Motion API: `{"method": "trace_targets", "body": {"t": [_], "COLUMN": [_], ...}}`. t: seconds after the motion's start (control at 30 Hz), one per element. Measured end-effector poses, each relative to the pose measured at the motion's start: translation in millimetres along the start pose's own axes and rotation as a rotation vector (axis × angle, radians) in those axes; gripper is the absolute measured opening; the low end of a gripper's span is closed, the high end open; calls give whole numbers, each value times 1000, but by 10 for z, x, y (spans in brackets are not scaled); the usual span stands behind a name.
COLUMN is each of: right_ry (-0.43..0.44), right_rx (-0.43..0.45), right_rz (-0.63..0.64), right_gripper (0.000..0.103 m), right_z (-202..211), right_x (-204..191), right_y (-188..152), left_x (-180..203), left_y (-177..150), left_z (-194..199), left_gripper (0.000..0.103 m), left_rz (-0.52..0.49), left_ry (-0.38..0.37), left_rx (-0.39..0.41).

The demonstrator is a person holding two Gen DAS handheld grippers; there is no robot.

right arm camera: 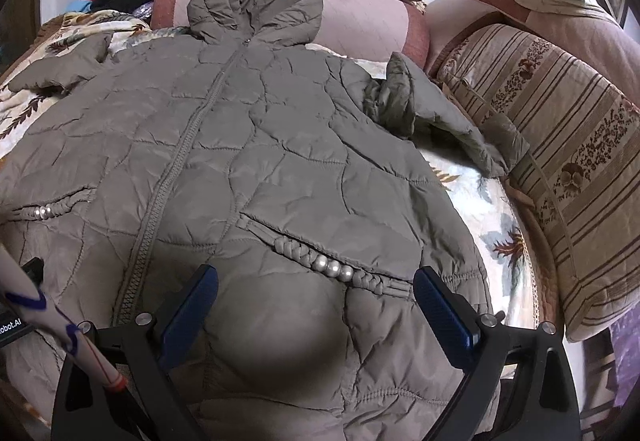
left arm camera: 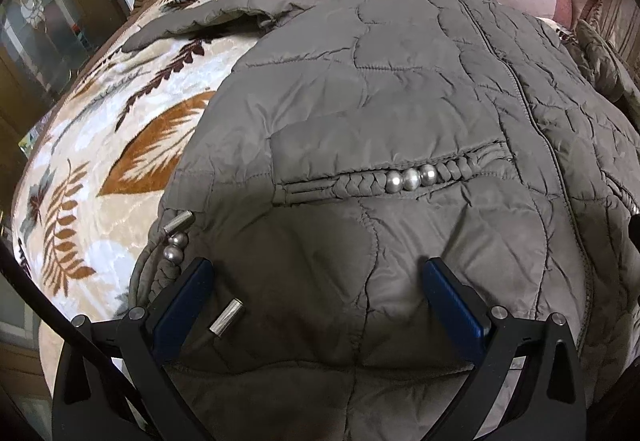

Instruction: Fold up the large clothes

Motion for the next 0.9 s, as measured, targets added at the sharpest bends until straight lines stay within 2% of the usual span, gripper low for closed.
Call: {"method": "trace_targets", "body": {"t": [0.47,0.63,0.9], "right_ry": [27,42,54], "right_rx": [-7,7,47], "right_rz": [-26,-38,-44], "right_gripper": [100,100,100], "right_z": [23,76,211], "right_x": [39,38,33], "right_y": [-6,12,49], "left_x": [-18,4,55], "left_y": [-44,-63,4], "left_z": [-10,94,364], "left_gripper": [103,103,103], "left_rz": [0,-16,-34], "left_ry": [-1,-24,-41], "left_rx": [15,24,102]}}
Point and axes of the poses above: each gripper's, at about its wrist camera, not at the fingertips, and z roughly against the way its jaws point, x to its right, y to its top, the point moved 6 cm from there along -z, roughly the way its jaws point, and after that the axes turned 7 degrees about -y, right-handed, at the moved point
